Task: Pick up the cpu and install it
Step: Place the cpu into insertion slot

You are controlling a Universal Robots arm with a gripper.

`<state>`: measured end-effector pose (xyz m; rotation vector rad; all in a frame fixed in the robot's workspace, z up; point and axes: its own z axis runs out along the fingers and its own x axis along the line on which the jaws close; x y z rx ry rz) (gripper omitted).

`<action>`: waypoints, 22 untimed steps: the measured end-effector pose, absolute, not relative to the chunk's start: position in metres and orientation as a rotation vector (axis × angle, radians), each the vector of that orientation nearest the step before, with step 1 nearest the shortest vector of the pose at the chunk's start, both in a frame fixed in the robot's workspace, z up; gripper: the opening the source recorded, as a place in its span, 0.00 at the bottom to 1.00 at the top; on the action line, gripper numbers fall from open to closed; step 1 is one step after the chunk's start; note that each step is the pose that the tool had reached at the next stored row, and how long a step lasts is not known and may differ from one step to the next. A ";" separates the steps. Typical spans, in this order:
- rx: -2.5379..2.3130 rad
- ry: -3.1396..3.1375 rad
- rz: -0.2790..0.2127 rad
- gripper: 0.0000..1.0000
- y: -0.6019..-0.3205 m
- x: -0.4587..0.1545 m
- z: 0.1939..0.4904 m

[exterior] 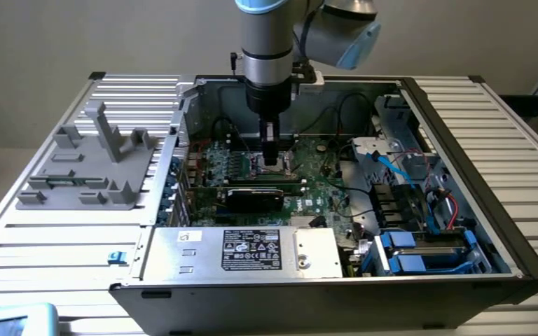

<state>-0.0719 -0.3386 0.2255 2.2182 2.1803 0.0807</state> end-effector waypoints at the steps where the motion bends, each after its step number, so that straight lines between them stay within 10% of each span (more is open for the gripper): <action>1: 2.218 2.180 0.081 0.56 -0.339 -0.072 0.228; 22: 2.219 2.181 0.082 0.56 -0.340 -0.072 0.282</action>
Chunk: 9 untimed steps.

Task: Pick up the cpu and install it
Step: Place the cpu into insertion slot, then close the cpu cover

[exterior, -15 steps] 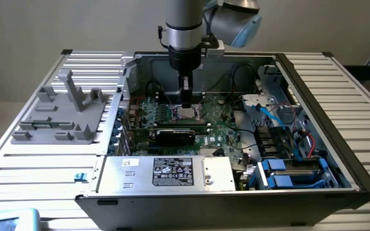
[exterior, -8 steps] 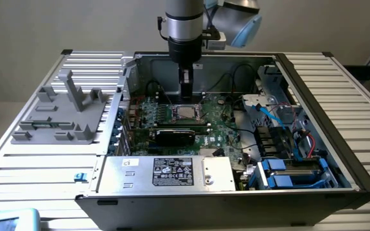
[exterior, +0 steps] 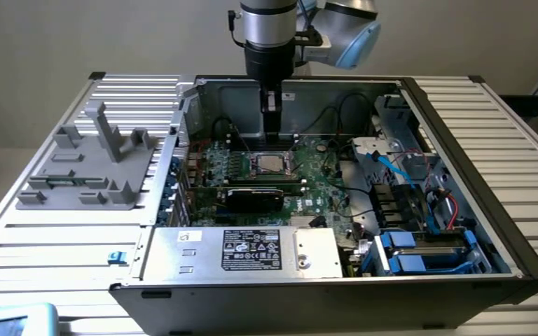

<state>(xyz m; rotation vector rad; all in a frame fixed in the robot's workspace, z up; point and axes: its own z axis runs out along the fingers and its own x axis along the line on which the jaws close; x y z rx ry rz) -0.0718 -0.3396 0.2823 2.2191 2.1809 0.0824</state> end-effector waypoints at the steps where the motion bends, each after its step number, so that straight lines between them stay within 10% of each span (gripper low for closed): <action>1: 2.219 2.181 0.082 0.56 -0.340 -0.072 0.282; 9: 2.219 2.181 0.082 0.56 -0.340 -0.072 0.282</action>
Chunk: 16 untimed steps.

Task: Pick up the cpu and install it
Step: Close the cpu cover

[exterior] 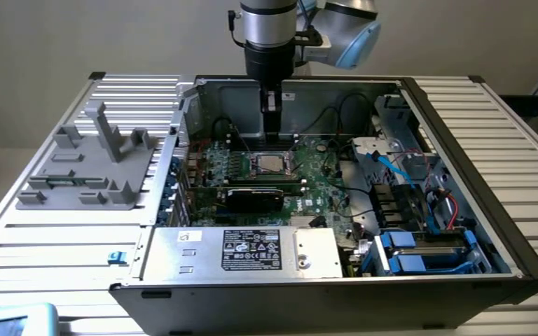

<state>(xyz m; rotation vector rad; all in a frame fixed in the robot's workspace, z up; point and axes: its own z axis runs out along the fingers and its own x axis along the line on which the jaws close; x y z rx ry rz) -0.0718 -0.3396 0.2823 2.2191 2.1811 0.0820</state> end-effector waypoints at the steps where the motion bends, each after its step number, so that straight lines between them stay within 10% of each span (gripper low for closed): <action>1: 2.219 2.181 0.082 0.56 -0.340 -0.072 0.282; 16: 2.219 2.181 0.082 0.11 -0.340 -0.071 0.282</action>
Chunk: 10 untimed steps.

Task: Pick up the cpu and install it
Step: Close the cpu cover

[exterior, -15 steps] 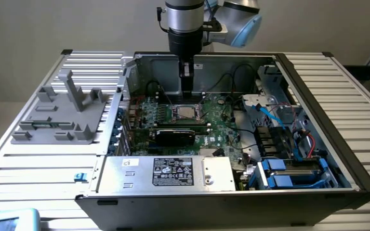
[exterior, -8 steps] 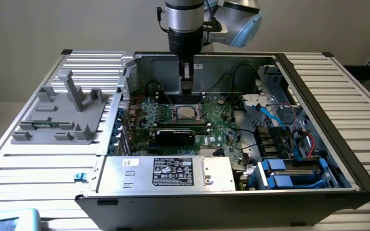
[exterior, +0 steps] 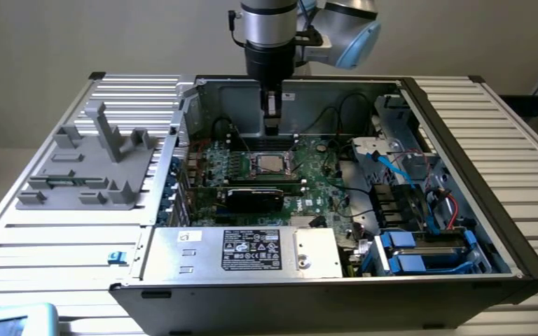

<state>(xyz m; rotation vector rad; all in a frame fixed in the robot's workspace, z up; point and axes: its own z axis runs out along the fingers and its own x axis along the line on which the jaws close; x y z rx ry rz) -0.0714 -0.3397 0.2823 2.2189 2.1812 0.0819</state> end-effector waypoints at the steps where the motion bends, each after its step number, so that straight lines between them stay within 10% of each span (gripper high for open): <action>1: 2.219 2.181 0.082 0.11 -0.340 -0.070 0.282; 10: 2.219 2.182 0.081 0.11 -0.340 -0.047 0.282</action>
